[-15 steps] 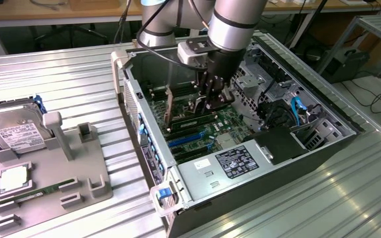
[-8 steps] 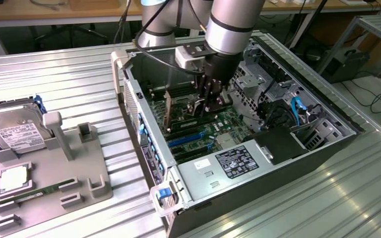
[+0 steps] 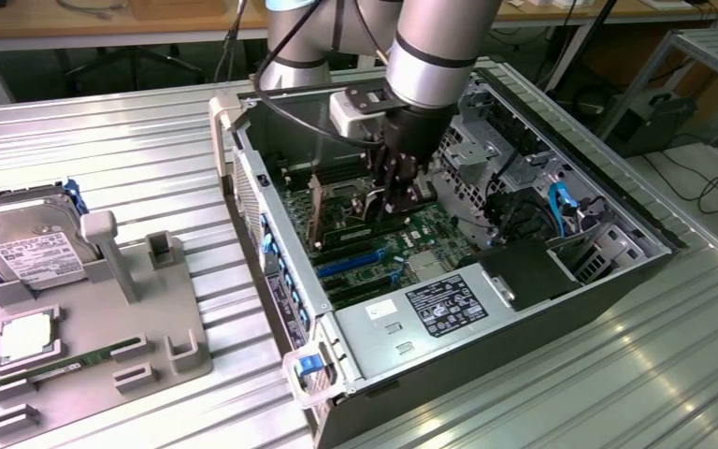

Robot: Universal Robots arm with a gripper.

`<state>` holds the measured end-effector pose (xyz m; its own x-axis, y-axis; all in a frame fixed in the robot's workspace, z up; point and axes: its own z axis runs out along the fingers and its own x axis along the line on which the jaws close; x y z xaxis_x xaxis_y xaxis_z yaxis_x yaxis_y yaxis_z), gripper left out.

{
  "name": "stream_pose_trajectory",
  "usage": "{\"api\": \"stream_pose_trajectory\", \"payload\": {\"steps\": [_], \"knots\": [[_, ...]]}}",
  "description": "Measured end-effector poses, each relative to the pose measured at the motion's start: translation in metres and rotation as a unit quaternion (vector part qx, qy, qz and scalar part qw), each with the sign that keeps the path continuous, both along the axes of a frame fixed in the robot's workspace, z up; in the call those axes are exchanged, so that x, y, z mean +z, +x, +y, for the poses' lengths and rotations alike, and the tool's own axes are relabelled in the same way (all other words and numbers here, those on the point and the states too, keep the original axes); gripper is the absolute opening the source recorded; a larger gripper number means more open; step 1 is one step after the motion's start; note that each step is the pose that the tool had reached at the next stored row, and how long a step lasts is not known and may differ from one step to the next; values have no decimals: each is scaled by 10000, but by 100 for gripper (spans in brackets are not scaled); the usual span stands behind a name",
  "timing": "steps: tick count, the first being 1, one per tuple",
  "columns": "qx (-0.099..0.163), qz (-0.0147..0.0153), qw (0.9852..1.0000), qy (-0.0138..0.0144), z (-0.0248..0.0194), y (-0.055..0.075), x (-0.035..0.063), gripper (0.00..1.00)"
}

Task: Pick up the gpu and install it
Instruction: 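Insert the gpu into the slot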

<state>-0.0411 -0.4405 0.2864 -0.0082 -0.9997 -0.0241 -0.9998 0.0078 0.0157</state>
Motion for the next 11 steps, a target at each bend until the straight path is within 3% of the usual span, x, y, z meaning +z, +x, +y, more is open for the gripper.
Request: {"api": "stream_pose_trajectory", "payload": {"steps": [4,11], "knots": [[-1,0,10000,0,-80,-6,-17,27],[-1,0,10000,6,-84,-103,-55,27]]}}
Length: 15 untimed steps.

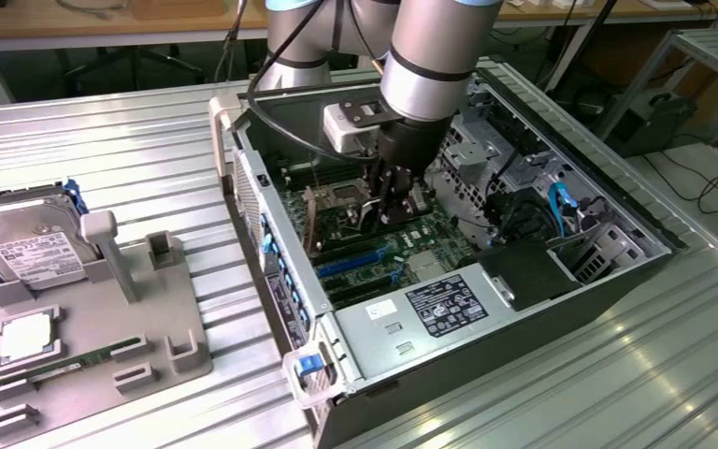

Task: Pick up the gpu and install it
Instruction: 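Insert the gpu into the slot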

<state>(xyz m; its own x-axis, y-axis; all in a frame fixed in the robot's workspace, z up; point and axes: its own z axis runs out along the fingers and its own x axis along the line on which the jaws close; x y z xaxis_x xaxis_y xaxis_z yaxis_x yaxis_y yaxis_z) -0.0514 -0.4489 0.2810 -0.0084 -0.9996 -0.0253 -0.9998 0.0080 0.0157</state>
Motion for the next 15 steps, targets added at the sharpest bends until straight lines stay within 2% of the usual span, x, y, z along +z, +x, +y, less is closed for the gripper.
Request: {"api": "stream_pose_trajectory", "payload": {"steps": [5,12,15], "knots": [[-1,0,10000,0,-23,-8,-22,27],[1,3,10000,0,-24,-38,-116,27],[0,3,10000,0,-38,-42,-130,27]]}}
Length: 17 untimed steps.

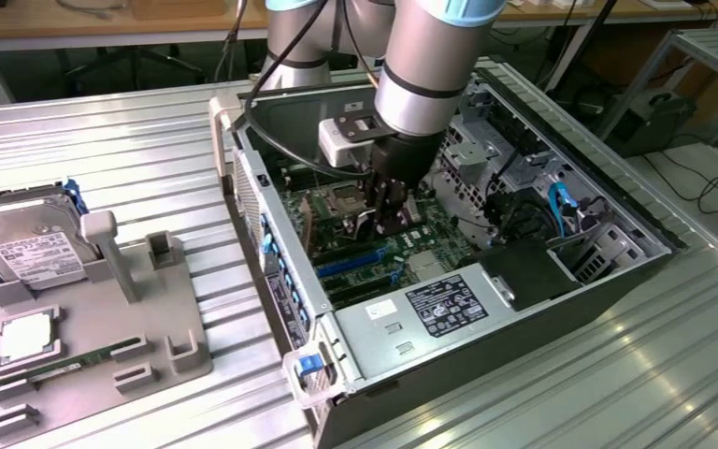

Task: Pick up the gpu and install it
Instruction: 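Insert the gpu into the slot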

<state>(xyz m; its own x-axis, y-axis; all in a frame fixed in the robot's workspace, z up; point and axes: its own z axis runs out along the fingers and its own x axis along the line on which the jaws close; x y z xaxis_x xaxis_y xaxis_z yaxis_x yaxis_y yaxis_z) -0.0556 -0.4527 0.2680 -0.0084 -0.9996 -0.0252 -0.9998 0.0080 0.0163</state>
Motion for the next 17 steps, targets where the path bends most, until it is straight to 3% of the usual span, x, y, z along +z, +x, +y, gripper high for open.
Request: {"api": "stream_pose_trajectory", "payload": {"steps": [9,14,17], "knots": [[1,0,10000,-2,-13,-43,-34,27],[0,0,10000,-1,-62,-49,-39,27],[0,0,10000,-1,-67,-67,-47,27]]}}
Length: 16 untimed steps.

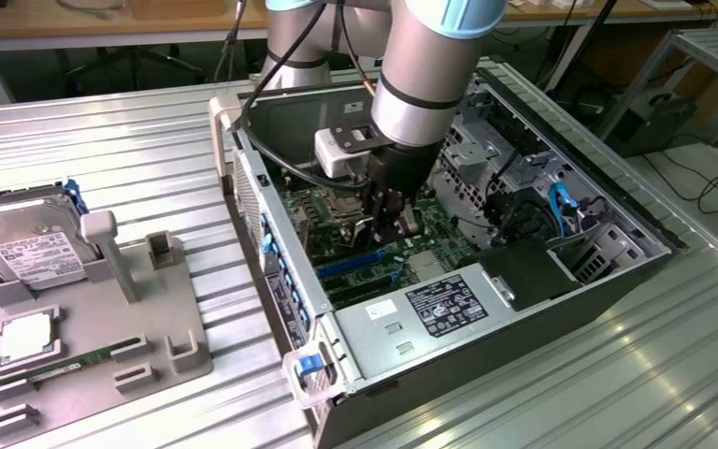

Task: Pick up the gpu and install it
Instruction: 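Insert the gpu into the slot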

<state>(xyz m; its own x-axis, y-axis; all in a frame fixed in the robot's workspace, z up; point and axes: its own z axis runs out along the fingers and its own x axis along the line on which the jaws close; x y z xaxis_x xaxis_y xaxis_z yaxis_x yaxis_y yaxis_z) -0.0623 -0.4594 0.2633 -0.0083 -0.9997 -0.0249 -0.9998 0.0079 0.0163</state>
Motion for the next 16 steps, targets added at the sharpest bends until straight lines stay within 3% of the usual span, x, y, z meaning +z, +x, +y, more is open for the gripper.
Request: {"api": "stream_pose_trajectory", "payload": {"steps": [2,3,4,6,7,8,16], "knots": [[0,0,10000,1,0,-14,-10,27],[-1,0,10000,0,-37,-23,-43,27],[0,0,10000,0,-39,-80,-88,27],[0,13,10000,-1,-32,-83,-121,27],[0,16,10000,-21,-19,-84,-124,27],[0,16,10000,-21,-3,-91,-130,27],[0,16,10000,-21,-2,-125,-287,27]]}}
